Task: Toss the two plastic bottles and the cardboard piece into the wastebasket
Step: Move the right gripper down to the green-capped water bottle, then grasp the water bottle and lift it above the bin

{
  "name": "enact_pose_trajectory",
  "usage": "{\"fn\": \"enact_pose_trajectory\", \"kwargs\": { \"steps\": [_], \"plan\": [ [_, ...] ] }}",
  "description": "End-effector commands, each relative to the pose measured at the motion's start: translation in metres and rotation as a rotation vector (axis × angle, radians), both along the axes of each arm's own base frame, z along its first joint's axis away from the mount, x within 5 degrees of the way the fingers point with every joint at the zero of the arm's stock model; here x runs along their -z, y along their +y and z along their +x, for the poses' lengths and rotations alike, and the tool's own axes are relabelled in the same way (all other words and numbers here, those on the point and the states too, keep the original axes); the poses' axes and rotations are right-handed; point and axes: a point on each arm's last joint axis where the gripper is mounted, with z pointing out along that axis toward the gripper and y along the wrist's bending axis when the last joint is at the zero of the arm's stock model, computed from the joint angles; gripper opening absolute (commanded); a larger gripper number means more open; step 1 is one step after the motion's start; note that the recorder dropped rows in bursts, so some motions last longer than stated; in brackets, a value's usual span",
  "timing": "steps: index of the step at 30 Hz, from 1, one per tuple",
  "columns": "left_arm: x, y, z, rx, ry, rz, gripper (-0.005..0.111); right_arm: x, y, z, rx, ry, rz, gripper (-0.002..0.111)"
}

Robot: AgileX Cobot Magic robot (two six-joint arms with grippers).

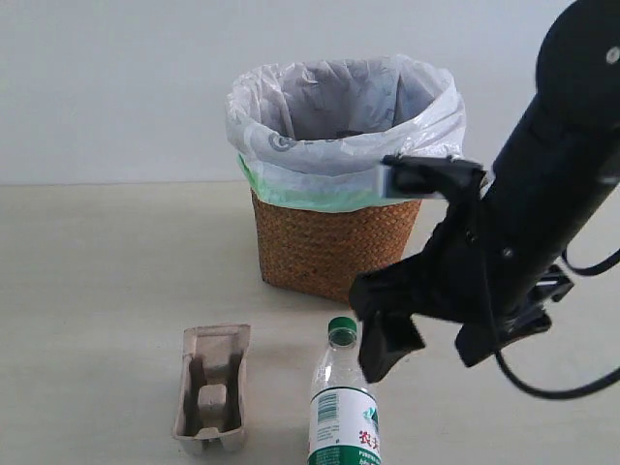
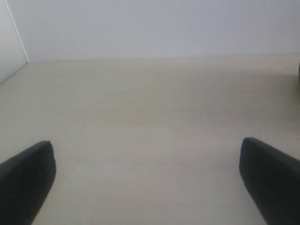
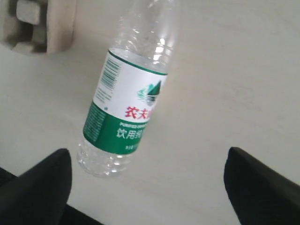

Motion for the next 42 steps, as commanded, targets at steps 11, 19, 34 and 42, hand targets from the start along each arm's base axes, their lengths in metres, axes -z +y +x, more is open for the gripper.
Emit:
{"fn": "enact_pose_trajectory", "kwargs": {
  "steps": [11, 19, 34, 42],
  "plan": [
    [-0.002, 0.000, 0.000, -0.006, -0.014, -0.007, 0.108, 0.074, 0.042, -0.001, 0.042, -0.039, -0.061, 0.078],
    [-0.002, 0.000, 0.000, -0.006, -0.014, -0.007, 0.108, 0.102, 0.065, -0.002, 0.009, -0.063, -0.049, 0.078],
    [-0.002, 0.000, 0.000, -0.006, -0.014, -0.007, 0.108, 0.123, 0.064, -0.004, -0.027, 0.012, -0.123, 0.025],
    [-0.002, 0.000, 0.000, -0.006, -0.014, -0.007, 0.108, 0.087, 0.057, -0.009, -0.075, -0.057, -0.087, 0.000]
  ]
}}
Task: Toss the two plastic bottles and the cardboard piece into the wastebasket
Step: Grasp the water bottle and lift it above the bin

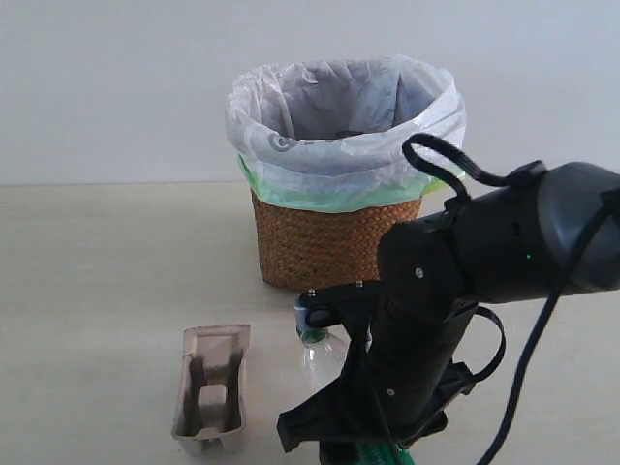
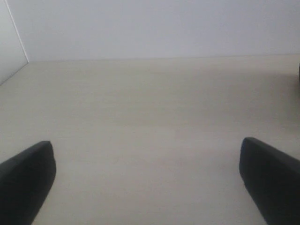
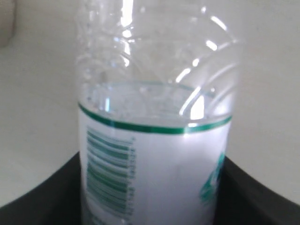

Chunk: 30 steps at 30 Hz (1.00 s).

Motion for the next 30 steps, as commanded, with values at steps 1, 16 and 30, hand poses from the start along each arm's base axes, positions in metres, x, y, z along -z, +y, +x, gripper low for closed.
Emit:
{"fn": "enact_pose_trajectory", "kwargs": {
  "steps": [1, 16, 30],
  "plan": [
    [-0.002, 0.000, 0.000, -0.006, -0.014, -0.007, 0.108, -0.035, -0.005, -0.003, -0.028, -0.089, 0.056, 0.000],
    [-0.002, 0.000, 0.000, -0.006, -0.014, -0.007, 0.108, -0.181, -0.049, -0.040, -0.037, -0.581, 0.419, 0.000],
    [-0.002, 0.000, 0.000, -0.006, -0.014, -0.007, 0.108, -0.267, -0.088, -0.066, -0.144, -1.225, 0.602, 0.000]
  ]
}}
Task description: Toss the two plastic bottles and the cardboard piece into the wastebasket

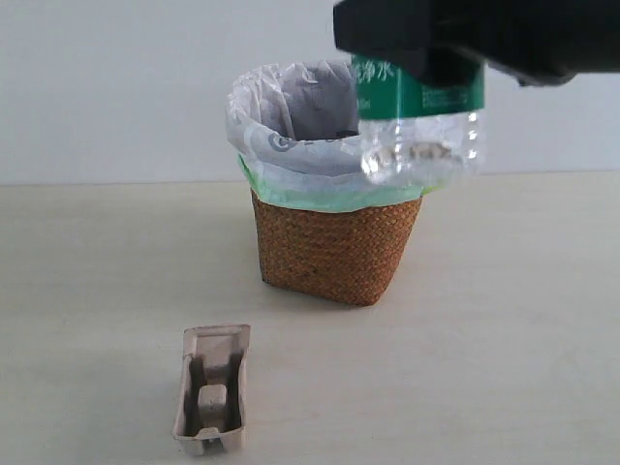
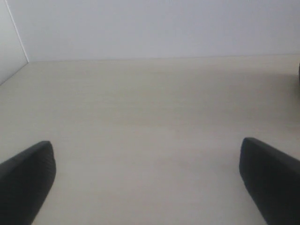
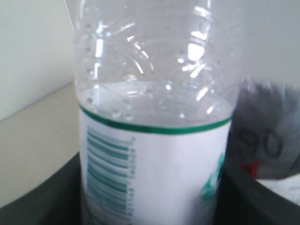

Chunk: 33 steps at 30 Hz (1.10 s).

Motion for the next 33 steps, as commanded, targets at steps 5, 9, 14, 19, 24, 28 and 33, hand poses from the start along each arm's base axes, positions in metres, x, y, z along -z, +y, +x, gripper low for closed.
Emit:
{"fn": "enact_pose_trajectory", "kwargs": {
  "steps": [5, 9, 14, 19, 24, 28, 33],
  "plan": [
    [-0.002, 0.000, 0.000, -0.006, -0.014, -0.007, 0.108, -0.010, -0.002, 0.006, 0.002, -0.334, -0.211, 0.000],
    [-0.002, 0.000, 0.000, -0.006, -0.014, -0.007, 0.108, -0.011, 0.008, 0.012, -0.033, -0.459, -0.252, 0.000],
    [-0.002, 0.000, 0.000, -0.006, -0.014, -0.007, 0.108, -0.008, -0.006, 0.030, 0.094, -0.304, -0.187, 0.000],
    [-0.002, 0.000, 0.000, -0.006, -0.014, -0.007, 0.108, 0.000, -0.002, 0.034, 0.109, -0.156, -0.093, 0.000],
    [-0.002, 0.000, 0.000, -0.006, -0.014, -0.007, 0.108, 0.027, 0.018, 0.028, 0.056, 0.012, -0.231, 0.000],
    [-0.002, 0.000, 0.000, -0.006, -0.014, -0.007, 0.108, 0.027, 0.032, 0.014, -0.018, 0.036, -0.196, 0.000],
    [-0.002, 0.000, 0.000, -0.006, -0.014, -0.007, 0.108, 0.036, 0.048, 0.001, -0.108, 0.073, -0.237, 0.000]
  ]
}}
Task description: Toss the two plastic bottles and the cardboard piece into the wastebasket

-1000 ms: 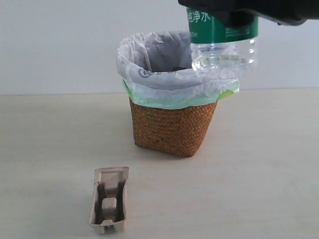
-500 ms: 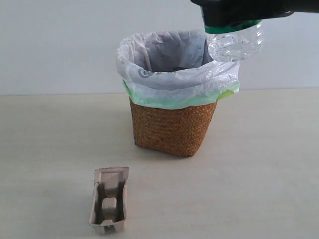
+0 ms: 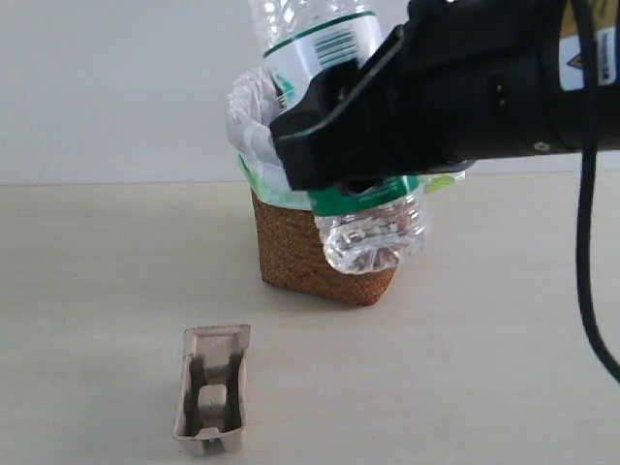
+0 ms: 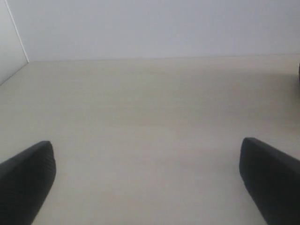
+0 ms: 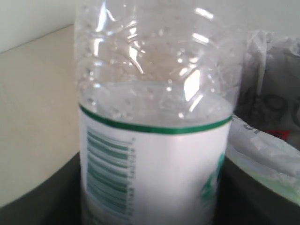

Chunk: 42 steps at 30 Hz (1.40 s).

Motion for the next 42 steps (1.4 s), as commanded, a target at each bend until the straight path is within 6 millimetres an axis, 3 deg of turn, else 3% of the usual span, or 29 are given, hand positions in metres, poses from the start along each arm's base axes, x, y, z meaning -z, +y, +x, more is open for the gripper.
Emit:
{"fn": "enact_pose_trajectory", "kwargs": {
  "steps": [1, 4, 7, 10, 13, 18, 21, 27, 30, 34, 42],
  "plan": [
    [-0.002, 0.000, 0.000, -0.006, -0.014, -0.007, 0.108, 0.004, 0.008, -0.003, -0.042, 0.001, -0.042, 0.000],
    [-0.002, 0.000, 0.000, -0.006, -0.014, -0.007, 0.108, 0.004, 0.008, -0.001, -0.057, -0.058, -0.087, 0.000],
    [-0.002, 0.000, 0.000, -0.006, -0.014, -0.007, 0.108, -0.010, 0.005, 0.021, 0.020, -0.176, -0.132, 0.000],
    [-0.002, 0.000, 0.000, -0.006, -0.014, -0.007, 0.108, -0.038, -0.006, 0.054, 0.148, -0.237, -0.089, 0.000],
    [-0.002, 0.000, 0.000, -0.006, -0.014, -0.007, 0.108, -0.044, -0.008, 0.062, 0.185, -0.228, -0.088, 0.000],
    [-0.002, 0.000, 0.000, -0.006, -0.014, -0.007, 0.108, -0.031, -0.006, 0.059, 0.194, -0.055, -0.071, 0.001],
    [-0.002, 0.000, 0.000, -0.006, -0.014, -0.007, 0.108, -0.022, -0.004, 0.052, 0.152, 0.058, -0.104, 0.008],
    [-0.002, 0.000, 0.000, -0.006, -0.014, -0.007, 0.108, -0.007, 0.008, 0.025, -0.084, 0.321, -0.143, 0.026],
    [-0.002, 0.000, 0.000, -0.006, -0.014, -0.007, 0.108, -0.007, 0.013, 0.015, -0.191, 0.379, -0.128, 0.028],
    [-0.002, 0.000, 0.000, -0.006, -0.014, -0.007, 0.108, -0.009, 0.013, 0.018, -0.210, 0.305, -0.142, 0.028],
    [-0.002, 0.000, 0.000, -0.006, -0.014, -0.007, 0.108, -0.029, 0.011, 0.055, 0.009, -0.122, -0.107, 0.028]
  ]
}}
